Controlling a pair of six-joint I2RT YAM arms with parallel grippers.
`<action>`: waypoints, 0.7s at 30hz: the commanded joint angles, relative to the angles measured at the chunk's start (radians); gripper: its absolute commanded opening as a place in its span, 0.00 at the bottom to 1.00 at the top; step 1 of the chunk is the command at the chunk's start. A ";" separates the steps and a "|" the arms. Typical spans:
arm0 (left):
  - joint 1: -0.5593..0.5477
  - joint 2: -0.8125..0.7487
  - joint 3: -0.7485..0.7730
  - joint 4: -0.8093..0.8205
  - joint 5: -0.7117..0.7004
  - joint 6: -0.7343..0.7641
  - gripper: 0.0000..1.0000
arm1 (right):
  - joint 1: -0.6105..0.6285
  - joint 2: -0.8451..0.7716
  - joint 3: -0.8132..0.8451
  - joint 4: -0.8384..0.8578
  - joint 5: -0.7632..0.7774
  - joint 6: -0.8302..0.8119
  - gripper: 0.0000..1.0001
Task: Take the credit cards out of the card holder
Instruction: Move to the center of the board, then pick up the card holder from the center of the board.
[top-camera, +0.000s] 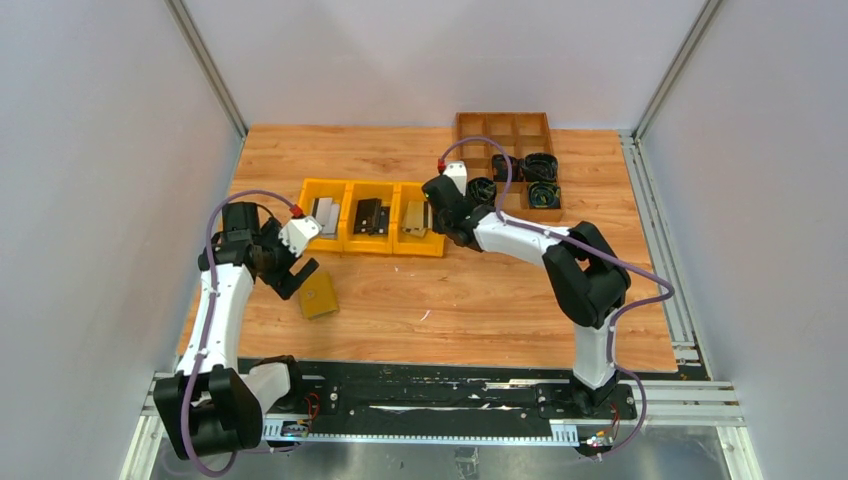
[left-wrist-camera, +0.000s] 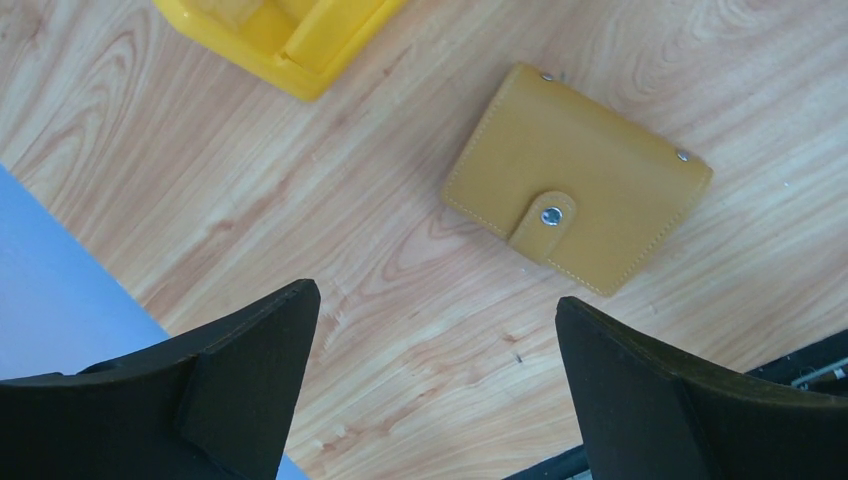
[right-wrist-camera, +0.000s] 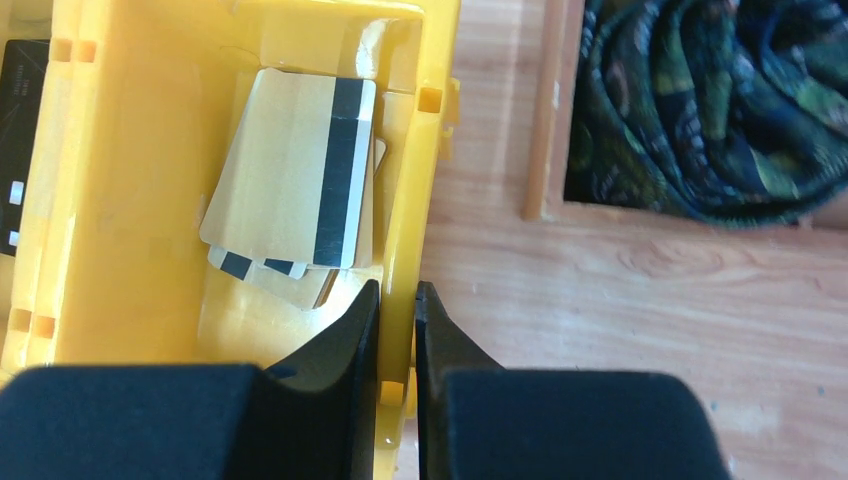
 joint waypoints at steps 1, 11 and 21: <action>0.008 -0.015 -0.007 -0.056 0.049 0.085 1.00 | 0.009 -0.078 -0.098 -0.002 0.032 0.008 0.00; 0.021 0.083 0.121 -0.070 0.021 0.025 0.99 | 0.080 -0.214 -0.129 -0.002 0.063 -0.003 0.77; 0.174 0.219 0.260 -0.027 0.058 -0.109 1.00 | 0.400 -0.019 0.128 -0.054 -0.045 -0.093 0.82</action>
